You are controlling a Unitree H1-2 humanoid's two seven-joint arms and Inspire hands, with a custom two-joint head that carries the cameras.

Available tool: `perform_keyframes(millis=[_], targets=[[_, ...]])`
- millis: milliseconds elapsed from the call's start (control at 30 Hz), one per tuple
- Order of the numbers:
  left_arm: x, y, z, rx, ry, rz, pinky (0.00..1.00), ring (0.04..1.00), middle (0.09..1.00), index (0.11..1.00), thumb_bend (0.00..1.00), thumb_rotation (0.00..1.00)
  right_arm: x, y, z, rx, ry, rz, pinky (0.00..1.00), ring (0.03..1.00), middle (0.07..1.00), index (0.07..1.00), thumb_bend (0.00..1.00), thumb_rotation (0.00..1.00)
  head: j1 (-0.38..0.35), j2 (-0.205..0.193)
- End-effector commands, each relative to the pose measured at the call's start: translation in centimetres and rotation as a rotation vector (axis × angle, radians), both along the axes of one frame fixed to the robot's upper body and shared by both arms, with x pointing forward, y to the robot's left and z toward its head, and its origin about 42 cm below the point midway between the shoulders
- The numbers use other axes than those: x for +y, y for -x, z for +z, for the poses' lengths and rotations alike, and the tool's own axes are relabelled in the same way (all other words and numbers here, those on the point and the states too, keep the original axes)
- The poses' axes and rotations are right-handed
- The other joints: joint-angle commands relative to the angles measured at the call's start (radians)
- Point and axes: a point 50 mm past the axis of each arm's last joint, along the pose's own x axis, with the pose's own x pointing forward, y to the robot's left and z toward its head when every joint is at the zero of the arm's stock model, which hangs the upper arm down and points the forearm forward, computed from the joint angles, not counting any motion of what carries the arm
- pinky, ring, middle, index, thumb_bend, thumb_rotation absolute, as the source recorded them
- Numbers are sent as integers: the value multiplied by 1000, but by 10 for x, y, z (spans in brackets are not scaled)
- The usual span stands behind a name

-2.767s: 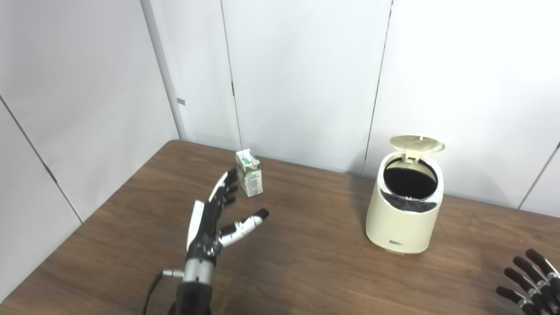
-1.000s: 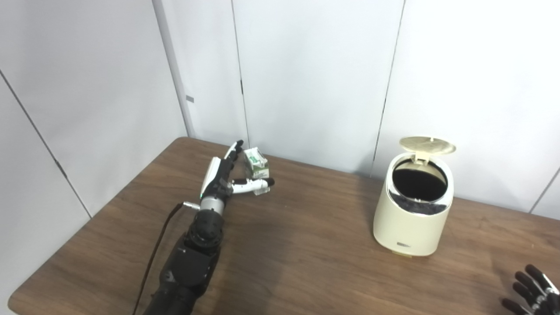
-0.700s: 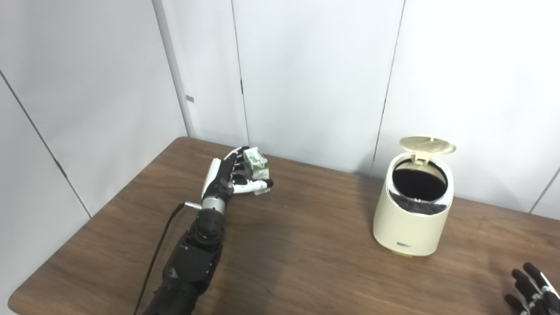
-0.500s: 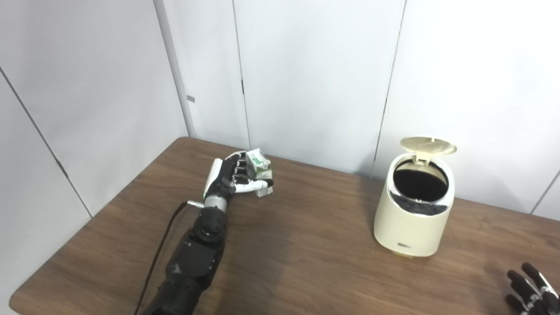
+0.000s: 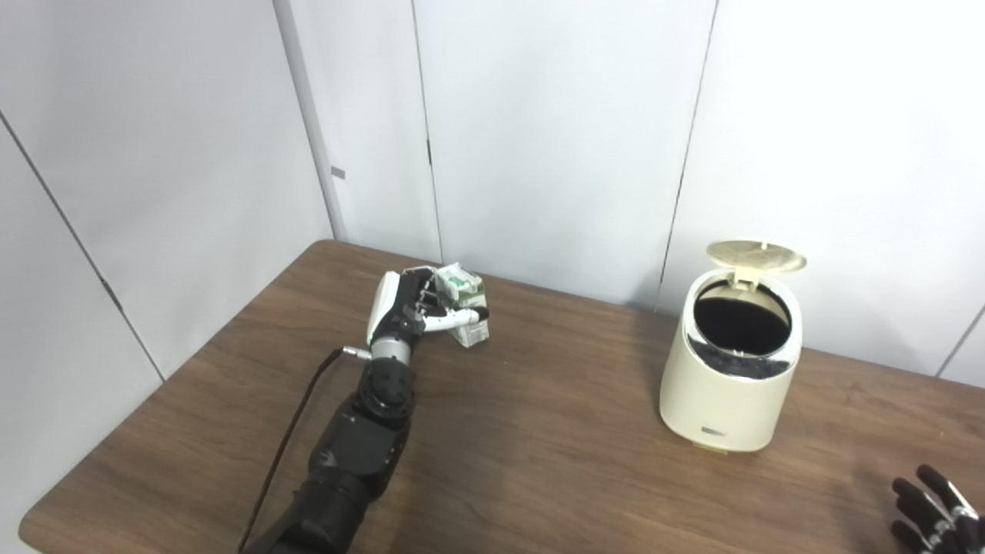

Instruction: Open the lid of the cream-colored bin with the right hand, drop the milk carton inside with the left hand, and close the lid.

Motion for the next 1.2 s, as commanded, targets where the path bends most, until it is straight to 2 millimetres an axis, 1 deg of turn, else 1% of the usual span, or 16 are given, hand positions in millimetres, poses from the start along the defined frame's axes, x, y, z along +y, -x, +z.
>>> perform_keyframes(millis=[0, 133, 200, 300, 333, 433, 567, 600, 667, 700, 833, 867, 900, 933, 967, 1167], targets=[[1, -14, 35, -119, -44, 17, 468, 511, 522, 468, 518, 0, -2, -1, 17, -82, 18, 20, 917, 938, 889, 932, 633, 1000, -1, 7], [-2, -10, 37, -145, -42, 31, 470, 491, 512, 461, 506, 0, -3, -2, 17, -79, 15, 20, 924, 939, 888, 937, 630, 1000, -1, 7], [-4, -8, 39, -168, -46, 36, 471, 485, 510, 459, 503, 0, -3, -2, 18, -76, 19, 20, 923, 937, 886, 938, 630, 1000, -6, 16], [-6, -4, 44, -232, -70, 25, 449, 476, 505, 458, 502, 0, -2, -2, 20, -71, 31, 9, 898, 928, 879, 929, 626, 1000, -17, 23], [-7, -3, 46, -252, -80, 19, 406, 465, 500, 457, 490, 0, -2, -2, 20, -69, 26, 11, 894, 929, 878, 929, 624, 1000, -17, 23], [-9, 1, 52, -290, -87, 15, 349, 446, 488, 435, 477, 0, -2, -2, 19, -65, 13, 20, 938, 945, 877, 932, 642, 1000, -32, 28], [-21, 12, 71, -357, -46, 2, 346, 449, 480, 425, 475, 0, 3, -3, 20, -60, 13, 11, 948, 945, 876, 934, 640, 1000, -77, 40], [-26, 15, 76, -374, -31, -2, 351, 449, 492, 444, 476, 0, 4, -3, 21, -60, 16, 8, 950, 947, 880, 941, 624, 1000, -81, 41], [-35, 22, 84, -403, -11, -6, 364, 452, 495, 451, 477, 0, 6, -3, 22, -61, 22, 4, 954, 950, 886, 947, 582, 1000, -95, 47], [-39, 26, 88, -418, -5, -7, 373, 451, 494, 454, 477, 0, 7, -3, 22, -61, 24, 0, 949, 945, 884, 951, 546, 1000, -106, 52], [-57, 36, 100, -471, 3, -25, 356, 446, 502, 462, 476, 0, 9, -4, 21, -56, 5, -24, 938, 931, 870, 948, 494, 1000, -132, 59], [-62, 39, 104, -481, 2, -38, 351, 445, 504, 464, 476, 0, 10, -4, 22, -54, -7, -26, 935, 929, 867, 947, 488, 1000, -151, 66], [-67, 42, 107, -486, 0, -49, 346, 442, 502, 473, 476, 0, 10, -5, 23, -55, -12, -28, 943, 933, 869, 948, 483, 1000, -166, 75], [-69, 43, 109, -489, -1, -56, 343, 441, 501, 477, 476, 0, 10, -5, 23, -55, -15, -28, 941, 933, 867, 948, 478, 1000, -166, 75], [-73, 45, 113, -496, -9, -69, 341, 441, 500, 479, 476, 0, 10, -5, 24, -59, -17, -27, 940, 933, 867, 948, 476, 1000, -190, 85], [-95, 51, 129, -547, -39, -144, 339, 443, 496, 486, 476, 0, 9, -8, 27, -81, -3, -20, 938, 937, 877, 959, 525, 998, -231, 101]])
